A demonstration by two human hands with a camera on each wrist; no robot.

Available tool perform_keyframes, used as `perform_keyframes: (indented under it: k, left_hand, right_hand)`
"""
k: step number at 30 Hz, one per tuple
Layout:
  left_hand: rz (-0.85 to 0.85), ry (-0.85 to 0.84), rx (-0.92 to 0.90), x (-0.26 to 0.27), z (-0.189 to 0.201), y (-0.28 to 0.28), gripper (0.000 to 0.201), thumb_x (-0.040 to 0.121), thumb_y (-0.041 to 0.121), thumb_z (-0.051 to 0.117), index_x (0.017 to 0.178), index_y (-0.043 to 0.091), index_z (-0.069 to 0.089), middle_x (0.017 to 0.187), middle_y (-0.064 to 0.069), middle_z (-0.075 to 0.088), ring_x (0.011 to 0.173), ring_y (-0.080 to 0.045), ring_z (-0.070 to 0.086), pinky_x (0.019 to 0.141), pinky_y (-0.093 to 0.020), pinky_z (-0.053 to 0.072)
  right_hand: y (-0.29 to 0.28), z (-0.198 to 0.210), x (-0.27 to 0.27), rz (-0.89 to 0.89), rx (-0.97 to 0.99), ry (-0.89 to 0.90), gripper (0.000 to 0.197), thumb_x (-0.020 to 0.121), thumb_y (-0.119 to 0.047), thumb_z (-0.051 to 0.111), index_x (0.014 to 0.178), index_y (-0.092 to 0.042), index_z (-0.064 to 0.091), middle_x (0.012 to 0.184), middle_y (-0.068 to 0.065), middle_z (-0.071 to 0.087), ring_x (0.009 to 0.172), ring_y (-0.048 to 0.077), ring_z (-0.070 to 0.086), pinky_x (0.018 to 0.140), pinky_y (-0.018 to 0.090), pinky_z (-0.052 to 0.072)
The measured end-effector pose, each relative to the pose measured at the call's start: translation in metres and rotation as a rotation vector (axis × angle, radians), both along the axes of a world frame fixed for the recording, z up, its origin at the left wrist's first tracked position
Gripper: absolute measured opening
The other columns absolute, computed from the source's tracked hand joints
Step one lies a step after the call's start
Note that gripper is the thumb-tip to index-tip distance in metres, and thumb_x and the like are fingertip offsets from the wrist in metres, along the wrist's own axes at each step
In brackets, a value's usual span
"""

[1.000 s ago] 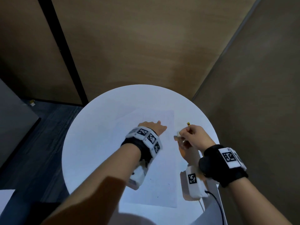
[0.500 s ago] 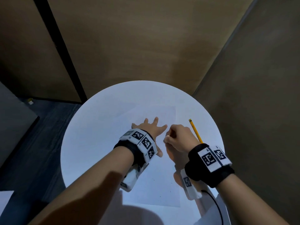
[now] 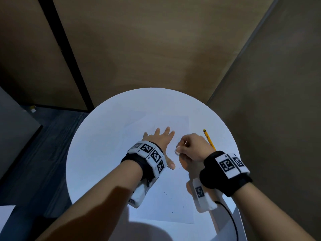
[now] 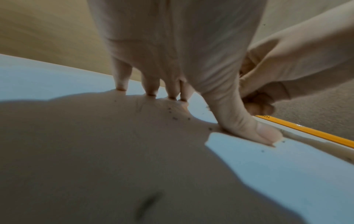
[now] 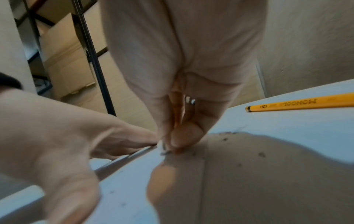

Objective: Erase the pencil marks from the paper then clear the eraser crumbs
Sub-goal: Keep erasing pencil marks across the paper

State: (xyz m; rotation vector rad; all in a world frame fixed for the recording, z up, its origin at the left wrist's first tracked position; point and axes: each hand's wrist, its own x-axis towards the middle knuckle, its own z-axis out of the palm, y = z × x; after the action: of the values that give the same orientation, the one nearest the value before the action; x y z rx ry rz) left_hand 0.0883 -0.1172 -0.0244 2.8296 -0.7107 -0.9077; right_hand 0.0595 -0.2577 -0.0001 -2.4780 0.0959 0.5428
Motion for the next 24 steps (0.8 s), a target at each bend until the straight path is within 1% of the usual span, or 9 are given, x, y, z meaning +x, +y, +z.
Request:
perform_keyframes:
  k: [2, 4, 7, 9, 12, 14, 19, 20, 24]
  left_hand:
    - [0.023, 0.001, -0.023, 0.000, -0.004, 0.001, 0.121, 0.071, 0.055, 0.074, 0.151, 0.021, -0.010, 0.158, 0.001, -0.016, 0.146, -0.026, -0.006, 0.115, -0.051, 0.005]
    - [0.045, 0.002, -0.040, -0.001, -0.005, 0.002, 0.122, 0.071, 0.053, 0.075, 0.151, 0.018, -0.011, 0.158, 0.000, -0.018, 0.146, -0.026, -0.008, 0.116, -0.047, 0.004]
    - [0.055, 0.003, -0.058, -0.002, -0.007, 0.002, 0.123, 0.071, 0.052, 0.076, 0.151, 0.016, -0.011, 0.158, -0.001, -0.018, 0.146, -0.025, -0.009, 0.117, -0.044, 0.005]
    - [0.056, 0.000, -0.065, -0.001, -0.007, 0.003, 0.123, 0.071, 0.052, 0.076, 0.151, 0.016, -0.010, 0.158, -0.001, -0.018, 0.146, -0.025, -0.009, 0.117, -0.044, 0.005]
    - [0.055, 0.003, -0.069, -0.001, -0.008, 0.002, 0.124, 0.070, 0.052, 0.076, 0.151, 0.016, -0.010, 0.158, -0.001, -0.018, 0.146, -0.025, -0.008, 0.117, -0.044, 0.006]
    - [0.052, -0.001, -0.066, -0.001, -0.007, 0.002, 0.124, 0.070, 0.053, 0.076, 0.151, 0.016, -0.010, 0.158, -0.001, -0.017, 0.146, -0.025, -0.008, 0.117, -0.044, 0.006]
    - [0.048, 0.001, -0.060, -0.001, -0.008, 0.002, 0.124, 0.070, 0.053, 0.075, 0.150, 0.016, -0.012, 0.158, -0.001, -0.019, 0.146, -0.024, -0.009, 0.117, -0.044, 0.004]
    - [0.048, 0.000, -0.062, 0.000, -0.008, 0.002, 0.124, 0.070, 0.054, 0.075, 0.150, 0.017, -0.012, 0.158, -0.001, -0.019, 0.146, -0.024, -0.009, 0.117, -0.044, 0.004]
    - [0.044, -0.009, -0.065, 0.000, -0.008, 0.002, 0.124, 0.070, 0.055, 0.075, 0.151, 0.017, -0.011, 0.158, -0.001, -0.018, 0.146, -0.023, -0.008, 0.117, -0.044, 0.004]
  right_hand:
    - [0.003, -0.002, 0.005, -0.089, 0.003, -0.099, 0.010, 0.087, -0.015, 0.061, 0.078, -0.011, 0.062, 0.081, 0.006, 0.067, 0.069, 0.013, 0.058, 0.059, 0.021, 0.041]
    - [0.004, -0.004, 0.002, -0.088, -0.003, -0.114, 0.009, 0.088, -0.015, 0.061, 0.080, -0.010, 0.062, 0.087, 0.007, 0.068, 0.075, 0.014, 0.057, 0.057, 0.019, 0.040]
    - [0.003, 0.000, -0.007, 0.021, -0.013, 0.008, 0.012, 0.087, -0.015, 0.062, 0.076, -0.012, 0.061, 0.070, -0.001, 0.063, 0.062, 0.008, 0.056, 0.053, 0.014, 0.038]
    - [0.004, 0.002, -0.004, 0.032, -0.022, 0.023, 0.017, 0.088, -0.014, 0.061, 0.071, -0.015, 0.059, 0.063, -0.003, 0.061, 0.057, 0.005, 0.055, 0.051, 0.013, 0.038]
    - [0.007, -0.003, 0.007, -0.092, 0.011, -0.118, 0.009, 0.087, -0.013, 0.061, 0.080, -0.009, 0.064, 0.080, 0.007, 0.067, 0.071, 0.015, 0.058, 0.055, 0.013, 0.040]
    - [0.008, -0.006, 0.005, -0.095, -0.001, -0.140, 0.008, 0.088, -0.014, 0.060, 0.082, -0.009, 0.063, 0.087, 0.008, 0.068, 0.075, 0.015, 0.057, 0.056, 0.011, 0.037]
    - [0.005, 0.006, 0.002, 0.105, -0.097, 0.043, 0.011, 0.088, -0.014, 0.059, 0.077, -0.015, 0.059, 0.069, -0.008, 0.056, 0.061, 0.002, 0.050, 0.047, 0.008, 0.034]
    - [0.007, 0.006, 0.006, 0.092, -0.101, 0.017, 0.011, 0.088, -0.013, 0.058, 0.077, -0.014, 0.060, 0.070, -0.007, 0.057, 0.062, 0.003, 0.051, 0.047, 0.008, 0.035]
    - [0.015, -0.003, 0.007, -0.055, -0.083, -0.132, 0.008, 0.088, -0.015, 0.058, 0.086, -0.009, 0.063, 0.093, 0.007, 0.067, 0.082, 0.015, 0.055, 0.055, 0.017, 0.036]
